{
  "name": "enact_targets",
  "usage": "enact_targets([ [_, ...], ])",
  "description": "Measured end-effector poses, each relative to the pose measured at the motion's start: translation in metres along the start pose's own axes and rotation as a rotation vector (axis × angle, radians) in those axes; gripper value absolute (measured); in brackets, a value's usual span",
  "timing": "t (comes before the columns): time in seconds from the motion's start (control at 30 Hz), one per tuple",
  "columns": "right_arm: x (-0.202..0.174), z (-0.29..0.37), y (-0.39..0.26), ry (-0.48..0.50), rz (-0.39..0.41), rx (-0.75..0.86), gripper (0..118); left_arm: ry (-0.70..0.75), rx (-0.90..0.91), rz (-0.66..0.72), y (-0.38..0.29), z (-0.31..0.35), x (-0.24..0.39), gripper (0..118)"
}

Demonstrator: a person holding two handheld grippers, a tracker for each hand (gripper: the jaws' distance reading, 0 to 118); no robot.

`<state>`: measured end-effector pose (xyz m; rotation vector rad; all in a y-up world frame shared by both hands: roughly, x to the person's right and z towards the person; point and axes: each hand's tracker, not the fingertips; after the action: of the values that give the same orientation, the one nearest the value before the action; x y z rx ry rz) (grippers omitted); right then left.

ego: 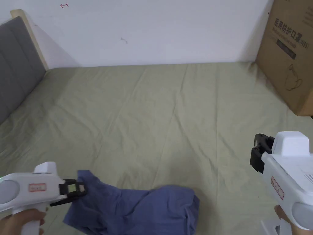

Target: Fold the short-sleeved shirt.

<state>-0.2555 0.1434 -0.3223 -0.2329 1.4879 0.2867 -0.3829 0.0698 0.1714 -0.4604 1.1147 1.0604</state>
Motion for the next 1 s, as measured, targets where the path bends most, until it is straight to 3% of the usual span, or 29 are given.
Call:
enact_targets([
  [0.17, 0.006, 0.006, 0.000, -0.003, -0.008, 0.009, 0, -0.053, -0.079, -0.166, -0.007, -0.031, 0.091, 5],
  [0.43, 0.024, 0.015, -0.006, -0.037, -0.007, 0.003, 0, -0.069, -0.254, -0.331, -0.046, -0.113, 0.179, 6],
  [0.73, 0.036, 0.021, -0.013, -0.074, -0.012, -0.019, 0, -0.008, -0.329, -0.316, -0.089, -0.188, 0.202, 7],
  [0.8, 0.036, 0.020, -0.014, -0.077, -0.012, -0.024, 0, 0.001, -0.331, -0.308, -0.091, -0.191, 0.203, 20],
  [0.83, 0.036, 0.020, -0.014, -0.076, -0.012, -0.025, 0, -0.003, -0.327, -0.289, -0.089, -0.189, 0.203, 33],
  [0.93, 0.035, 0.020, -0.012, -0.075, -0.012, -0.023, 0, -0.118, -0.295, -0.246, -0.080, -0.171, 0.206, 100],
  [0.97, 0.035, 0.019, -0.011, -0.073, -0.012, -0.021, 0, -0.134, -0.268, -0.241, -0.077, -0.163, 0.207, 111],
  [1.0, 0.034, 0.019, -0.010, -0.071, -0.012, -0.019, 0, -0.146, -0.230, -0.240, -0.075, -0.152, 0.208, 115],
])
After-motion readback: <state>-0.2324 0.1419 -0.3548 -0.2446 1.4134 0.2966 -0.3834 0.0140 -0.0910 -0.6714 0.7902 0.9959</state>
